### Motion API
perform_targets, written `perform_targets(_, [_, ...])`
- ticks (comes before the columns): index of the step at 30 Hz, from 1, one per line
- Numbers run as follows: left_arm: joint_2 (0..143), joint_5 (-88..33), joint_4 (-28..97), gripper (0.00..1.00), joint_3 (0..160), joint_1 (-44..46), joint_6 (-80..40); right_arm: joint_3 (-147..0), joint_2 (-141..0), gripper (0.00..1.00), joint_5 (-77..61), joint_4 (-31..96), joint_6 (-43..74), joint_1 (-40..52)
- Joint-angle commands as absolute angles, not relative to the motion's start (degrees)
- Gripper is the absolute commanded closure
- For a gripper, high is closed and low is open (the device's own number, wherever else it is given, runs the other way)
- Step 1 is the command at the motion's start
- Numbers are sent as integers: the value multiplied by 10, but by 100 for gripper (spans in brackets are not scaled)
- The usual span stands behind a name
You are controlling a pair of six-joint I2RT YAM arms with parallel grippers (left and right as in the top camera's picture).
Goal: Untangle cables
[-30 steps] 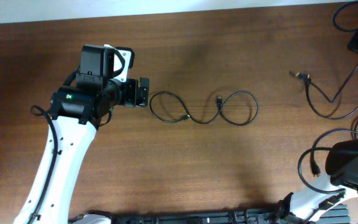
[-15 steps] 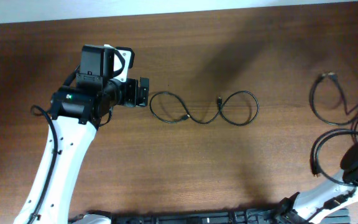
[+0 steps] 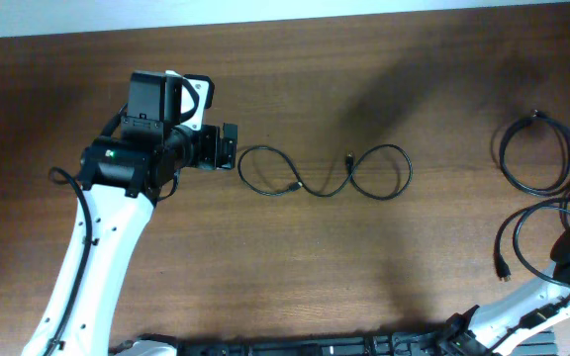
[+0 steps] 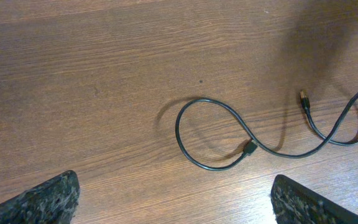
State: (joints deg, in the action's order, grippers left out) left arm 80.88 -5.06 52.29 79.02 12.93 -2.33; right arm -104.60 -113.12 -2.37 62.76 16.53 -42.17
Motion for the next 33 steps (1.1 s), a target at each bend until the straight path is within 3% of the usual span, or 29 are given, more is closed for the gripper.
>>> perform_targets(1, [800,-47,522,1,795,126,-12,-1040,-1138,1,-86,635,134,-416])
perform_targets(4, [800,-47,522,1,795,126,-12,-1040,-1138,1,-189,635,52,-396])
perform_targets(8, [800,-47,522,1,795,126,-12,-1040,-1138,1,-218,641,1,-342])
perform_targets(22, [800,-47,522,1,795,126,-12,-1014,-1138,1,-221,656,4,-77])
perform_targets(33, [800,-47,522,1,795,126,-12,-1002,-1138,1,-207,672,159,49])
